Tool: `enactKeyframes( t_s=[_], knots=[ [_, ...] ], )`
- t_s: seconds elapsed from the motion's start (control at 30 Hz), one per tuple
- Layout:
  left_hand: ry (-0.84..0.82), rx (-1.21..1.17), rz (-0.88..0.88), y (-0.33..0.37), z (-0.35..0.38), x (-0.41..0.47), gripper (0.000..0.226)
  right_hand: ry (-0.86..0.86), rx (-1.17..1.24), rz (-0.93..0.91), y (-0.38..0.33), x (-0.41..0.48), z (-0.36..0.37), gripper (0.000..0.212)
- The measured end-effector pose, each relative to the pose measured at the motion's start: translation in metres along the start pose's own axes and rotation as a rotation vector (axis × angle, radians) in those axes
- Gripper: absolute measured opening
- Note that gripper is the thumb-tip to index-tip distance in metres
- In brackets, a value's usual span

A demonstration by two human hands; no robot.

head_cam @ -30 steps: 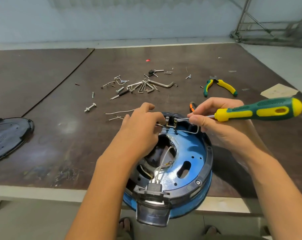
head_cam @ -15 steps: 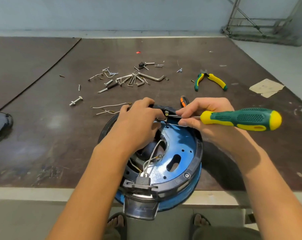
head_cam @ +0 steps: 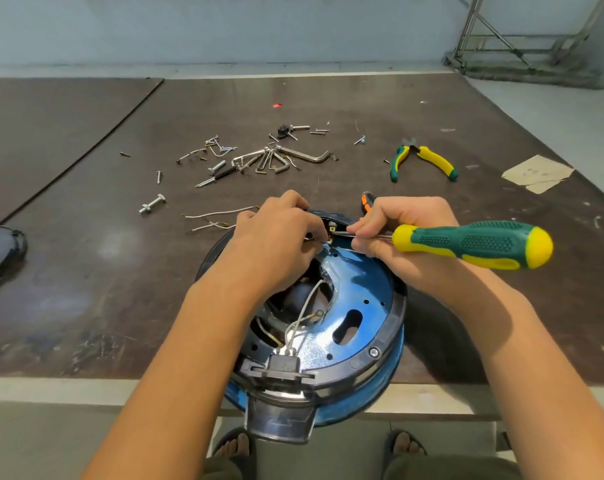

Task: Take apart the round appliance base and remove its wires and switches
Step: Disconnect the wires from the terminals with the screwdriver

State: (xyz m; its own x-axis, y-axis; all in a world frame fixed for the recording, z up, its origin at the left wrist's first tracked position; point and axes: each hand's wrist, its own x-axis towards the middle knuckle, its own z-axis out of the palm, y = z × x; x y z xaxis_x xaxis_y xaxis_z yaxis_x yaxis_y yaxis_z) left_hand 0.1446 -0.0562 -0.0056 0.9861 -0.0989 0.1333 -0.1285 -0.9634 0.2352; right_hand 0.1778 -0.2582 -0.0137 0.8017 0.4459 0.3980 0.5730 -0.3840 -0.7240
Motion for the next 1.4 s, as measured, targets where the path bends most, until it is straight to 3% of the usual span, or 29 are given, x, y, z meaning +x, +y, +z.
enactKeyframes(
  t_s=[0.1, 0.27, 0.43, 0.87, 1.4],
  knots=[
    [-0.043, 0.018, 0.009, 0.002, -0.006, 0.01, 0.009, 0.031, -0.033, 0.035, 0.002, 0.004, 0.004, 0.029],
    [-0.16, -0.055, 0.158, -0.004, -0.017, 0.03, 0.01, 0.083, -0.085, 0.033, 0.004, 0.004, 0.008, 0.015],
    [-0.086, -0.196, 0.157, -0.013, -0.005, 0.024, 0.01, 0.091, -0.104, 0.036, 0.003, 0.006, 0.005, 0.016],
    [-0.031, -0.269, 0.179, -0.016, -0.002, 0.024, 0.009, 0.11, 0.094, 0.192, 0.0, 0.008, 0.001, 0.022],
    [-0.084, -0.285, 0.211, -0.017, -0.001, 0.026, 0.003, 0.184, 0.185, 0.291, 0.009, 0.01, 0.002, 0.022]
  ],
)
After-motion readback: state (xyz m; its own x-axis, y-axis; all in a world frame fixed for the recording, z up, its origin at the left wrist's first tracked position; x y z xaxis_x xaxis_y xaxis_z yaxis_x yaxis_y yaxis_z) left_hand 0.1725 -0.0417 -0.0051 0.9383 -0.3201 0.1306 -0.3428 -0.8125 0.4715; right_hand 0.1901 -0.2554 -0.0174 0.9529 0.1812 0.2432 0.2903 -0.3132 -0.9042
